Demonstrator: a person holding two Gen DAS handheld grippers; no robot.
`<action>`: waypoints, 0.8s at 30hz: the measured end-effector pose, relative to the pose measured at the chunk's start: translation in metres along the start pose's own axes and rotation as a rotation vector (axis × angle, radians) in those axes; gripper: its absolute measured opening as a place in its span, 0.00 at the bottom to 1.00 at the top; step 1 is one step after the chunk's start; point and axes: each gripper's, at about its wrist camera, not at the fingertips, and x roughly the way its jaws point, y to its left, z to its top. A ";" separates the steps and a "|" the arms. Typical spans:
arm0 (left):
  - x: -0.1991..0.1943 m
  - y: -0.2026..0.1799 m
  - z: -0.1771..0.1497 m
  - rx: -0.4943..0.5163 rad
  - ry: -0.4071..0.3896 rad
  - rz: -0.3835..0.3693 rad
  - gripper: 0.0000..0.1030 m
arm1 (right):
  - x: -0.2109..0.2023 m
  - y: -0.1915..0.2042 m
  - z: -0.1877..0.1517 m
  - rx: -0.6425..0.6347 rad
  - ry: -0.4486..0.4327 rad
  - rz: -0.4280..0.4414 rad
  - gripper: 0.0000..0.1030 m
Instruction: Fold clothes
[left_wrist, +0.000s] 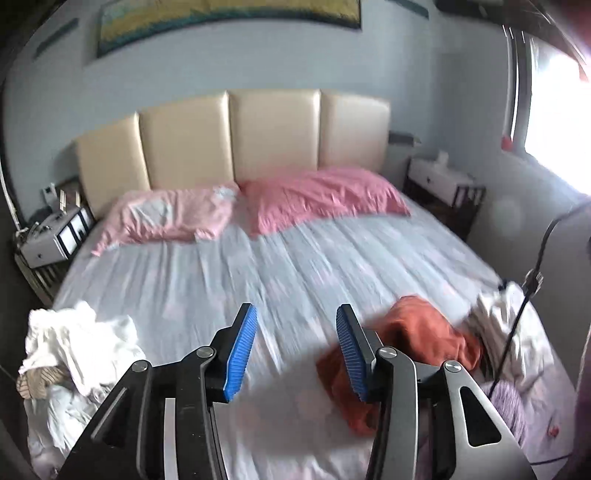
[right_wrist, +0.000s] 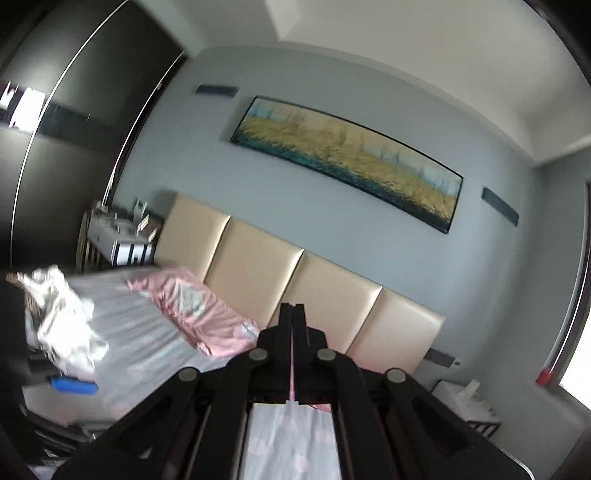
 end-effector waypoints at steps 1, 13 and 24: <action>0.009 -0.003 -0.009 0.004 0.025 -0.008 0.50 | 0.005 0.001 -0.009 0.000 0.038 0.016 0.00; 0.123 -0.041 -0.114 0.032 0.338 -0.108 0.71 | 0.048 -0.010 -0.202 0.129 0.602 0.165 0.14; 0.207 -0.075 -0.171 -0.031 0.519 -0.161 0.73 | 0.047 0.005 -0.371 0.292 1.020 0.324 0.43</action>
